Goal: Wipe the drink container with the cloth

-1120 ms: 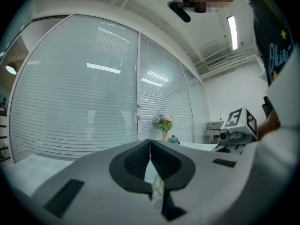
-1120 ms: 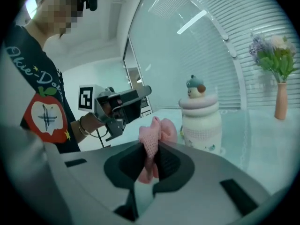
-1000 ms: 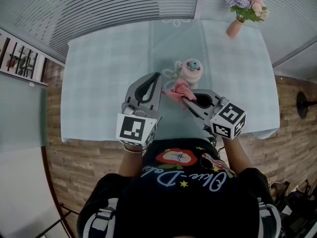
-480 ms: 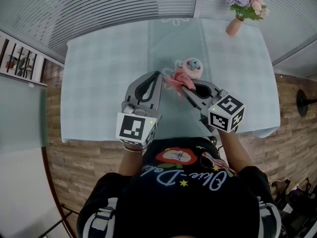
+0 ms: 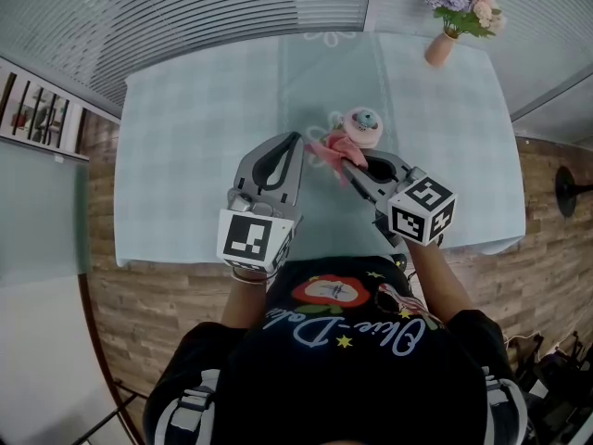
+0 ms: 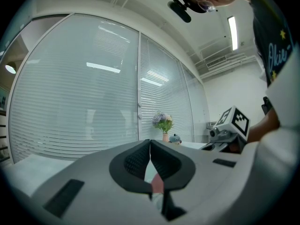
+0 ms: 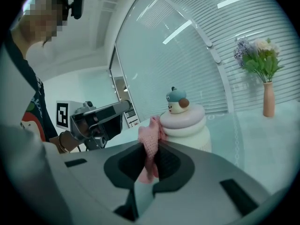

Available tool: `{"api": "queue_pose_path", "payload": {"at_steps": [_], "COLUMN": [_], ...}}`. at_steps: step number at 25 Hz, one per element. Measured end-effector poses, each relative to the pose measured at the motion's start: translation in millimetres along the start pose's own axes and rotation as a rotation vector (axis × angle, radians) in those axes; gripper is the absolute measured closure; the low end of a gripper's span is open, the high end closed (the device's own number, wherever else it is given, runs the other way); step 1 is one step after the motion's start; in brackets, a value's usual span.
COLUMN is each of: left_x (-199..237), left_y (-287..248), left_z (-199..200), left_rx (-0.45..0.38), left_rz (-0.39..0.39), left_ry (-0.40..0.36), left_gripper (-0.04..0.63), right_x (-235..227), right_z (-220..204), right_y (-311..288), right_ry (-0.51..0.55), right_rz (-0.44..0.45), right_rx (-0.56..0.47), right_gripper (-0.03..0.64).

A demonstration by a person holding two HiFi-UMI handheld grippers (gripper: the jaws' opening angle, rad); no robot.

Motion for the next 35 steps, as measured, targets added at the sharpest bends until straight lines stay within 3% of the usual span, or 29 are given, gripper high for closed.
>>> {"api": "queue_pose_path", "payload": {"at_steps": [35], "left_x": [-1], "left_y": [-8], "left_z": [-9], "left_rx": [0.012], "left_rz": [-0.048], "left_ry": [0.019], "left_gripper": [0.591], "right_x": [-9], "right_z": [-50], "right_y": [-19], "right_ry": [-0.024], "right_rz": [-0.088], "right_rx": [0.145], "right_gripper": [0.581]}}
Point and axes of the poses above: the fingertips, and each gripper's own axes: y backward along the fingers, x to its left, z out of its top, the point moved 8 cm from there along y, backward along the fingers, and after that the axes turned 4 degrees about -x, right-handed, at the moved point
